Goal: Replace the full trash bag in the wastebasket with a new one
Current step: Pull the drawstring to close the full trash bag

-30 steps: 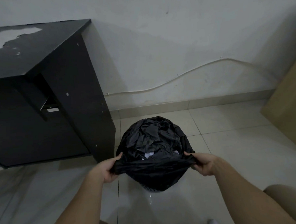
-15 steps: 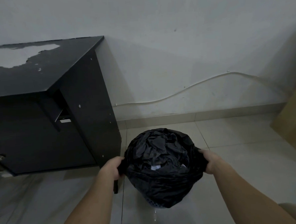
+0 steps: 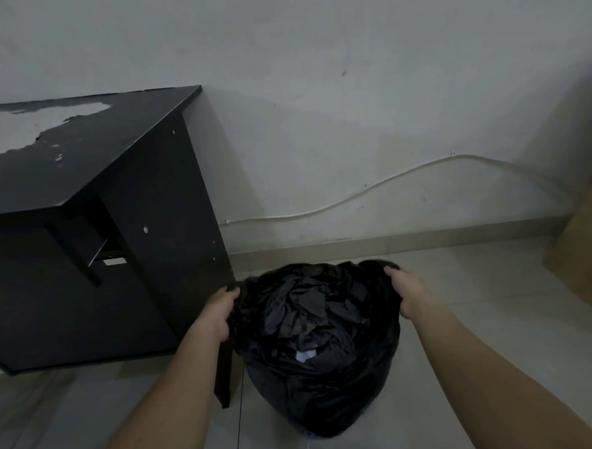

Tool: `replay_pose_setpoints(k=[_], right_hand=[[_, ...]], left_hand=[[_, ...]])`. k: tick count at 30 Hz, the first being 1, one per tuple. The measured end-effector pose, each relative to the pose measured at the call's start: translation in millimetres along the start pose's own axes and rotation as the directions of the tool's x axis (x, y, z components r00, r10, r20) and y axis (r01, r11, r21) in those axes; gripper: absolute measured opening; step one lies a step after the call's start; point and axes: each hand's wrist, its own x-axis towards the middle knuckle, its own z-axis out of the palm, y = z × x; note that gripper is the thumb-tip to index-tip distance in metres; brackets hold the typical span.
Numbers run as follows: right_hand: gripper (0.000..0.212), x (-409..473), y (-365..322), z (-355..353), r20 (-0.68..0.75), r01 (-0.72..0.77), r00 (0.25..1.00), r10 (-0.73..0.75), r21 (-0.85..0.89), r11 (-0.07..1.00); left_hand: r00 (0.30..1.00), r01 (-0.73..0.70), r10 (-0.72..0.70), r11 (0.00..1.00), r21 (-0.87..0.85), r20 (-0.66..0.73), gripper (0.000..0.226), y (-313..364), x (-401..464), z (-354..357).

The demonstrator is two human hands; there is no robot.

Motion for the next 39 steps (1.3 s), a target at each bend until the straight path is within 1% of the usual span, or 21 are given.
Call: replay_pose_setpoints(k=[2, 4, 6, 7, 8, 10, 12, 14, 16, 18, 19, 21, 24, 26, 28, 29, 31, 33, 34, 37, 39], right_hand=[[0.018, -2.1, -9.2, 2.7, 0.025, 0.16, 0.986, -0.162, 0.084, 0.984], [0.019, -11.1, -19.4, 1.8, 0.047, 0.281, 0.956, -0.288, 0.125, 0.952], [0.018, -23.9, -30.4, -2.8, 0.061, 0.329, 0.939, -0.339, 0.129, 0.936], [0.015, -29.7, -36.1, -6.1, 0.073, 0.333, 0.938, -0.339, 0.084, 0.939], [0.012, -36.4, -41.9, -10.1, 0.096, 0.321, 0.943, -0.32, 0.004, 0.947], [0.01, -50.3, -51.4, -18.9, 0.156, 0.253, 0.963, -0.22, -0.241, 0.937], [0.014, -64.7, -64.3, -23.0, 0.171, 0.231, 0.97, -0.175, -0.405, 0.884], [0.019, -75.3, -79.9, -23.5, 0.105, 0.314, 0.948, -0.299, -0.452, 0.835], [0.022, -85.7, -95.9, -22.6, 0.004, 0.434, 0.852, -0.524, -0.564, 0.702], [0.024, -97.6, -103.4, -20.2, -0.023, 0.52, 0.728, -0.685, -0.633, 0.574], [0.025, -102.5, -102.6, -19.7, -0.008, 0.535, 0.703, -0.712, -0.653, 0.536], [0.029, -111.4, -97.4, -19.2, 0.025, 0.502, 0.718, -0.696, -0.711, 0.493], [0.038, -125.4, -90.6, -23.6, 0.048, 0.405, 0.811, -0.583, -0.764, 0.502], [0.034, -131.5, -87.8, -27.4, 0.106, 0.355, 0.869, -0.484, -0.814, 0.46], [0.025, -135.7, -88.9, -28.1, 0.098, 0.277, 0.899, -0.426, -0.881, 0.383], [0.025, -137.8, -90.8, -28.5, 0.079, 0.274, 0.887, -0.455, -0.883, 0.381], [0.025, -137.4, -99.0, -28.5, 0.055, 0.355, 0.831, -0.554, -0.819, 0.451], [0.023, -137.8, -106.5, -28.3, 0.044, 0.441, 0.764, -0.644, -0.764, 0.471], [0.023, -137.7, -108.0, -28.4, 0.052, 0.461, 0.753, -0.656, -0.753, 0.47], [0.025, -133.8, -104.2, -31.7, 0.086, 0.486, 0.747, -0.659, -0.746, 0.454], [0.028, -132.4, -101.8, -34.8, 0.09, 0.493, 0.755, -0.649, -0.73, 0.474]], left_hand=[[0.986, -0.167, 0.168, 0.982, -0.082, 0.0, 0.05, 11.4, -6.2, 3.6], [0.964, -0.263, 0.266, 0.954, -0.143, 0.007, 0.037, 20.6, -13.7, 4.4], [0.939, -0.337, 0.343, 0.923, -0.184, 0.003, 0.035, 26.9, -21.9, 1.9], [0.925, -0.371, 0.379, 0.912, -0.172, 0.011, 0.036, 29.8, -26.7, 0.9], [0.911, -0.405, 0.412, 0.905, -0.13, 0.03, 0.036, 32.0, -32.8, -0.7], [0.872, -0.487, 0.486, 0.873, 0.018, 0.056, 0.027, 34.9, -44.9, -3.1], [0.818, -0.571, 0.573, 0.794, 0.211, 0.055, 0.032, 42.5, -54.8, -5.0], [0.744, -0.599, 0.668, 0.673, 0.434, -0.008, 0.033, 57.6, -65.7, -5.6], [0.64, -0.579, 0.761, 0.57, 0.582, -0.109, 0.03, 75.0, -76.8, -6.1], [0.545, -0.593, 0.823, 0.513, 0.62, -0.16, 0.025, 86.3, -84.2, -6.5], [0.53, -0.603, 0.832, 0.506, 0.617, -0.164, 0.021, 87.6, -86.4, -5.9], [0.567, -0.589, 0.809, 0.528, 0.612, -0.152, 0.019, 85.6, -92.4, -4.2], [0.65, -0.552, 0.755, 0.546, 0.63, -0.085, 0.015, 82.0, -101.2, -0.7], [0.647, -0.566, 0.759, 0.541, 0.622, -0.071, 0.021, 83.6, -110.1, -0.3], [0.625, -0.584, 0.776, 0.535, 0.611, -0.082, 0.021, 89.0, -115.1, 1.6], [0.611, -0.594, 0.787, 0.525, 0.61, -0.082, 0.019, 91.8, -118.7, 2.6], [0.574, -0.617, 0.814, 0.501, 0.607, -0.089, 0.027, 97.7, -122.9, 5.4], [0.575, -0.607, 0.813, 0.5, 0.617, -0.093, 0.034, 101.3, -125.2, 8.9], [0.58, -0.598, 0.81, 0.494, 0.631, -0.085, 0.038, 102.5, -126.3, 10.8], [0.623, -0.561, 0.783, 0.453, 0.693, -0.007, 0.049, 104.2, -131.5, 15.7], [0.7, -0.513, 0.709, 0.421, 0.748, 0.082, 0.049, 106.5, -135.6, 18.4]])
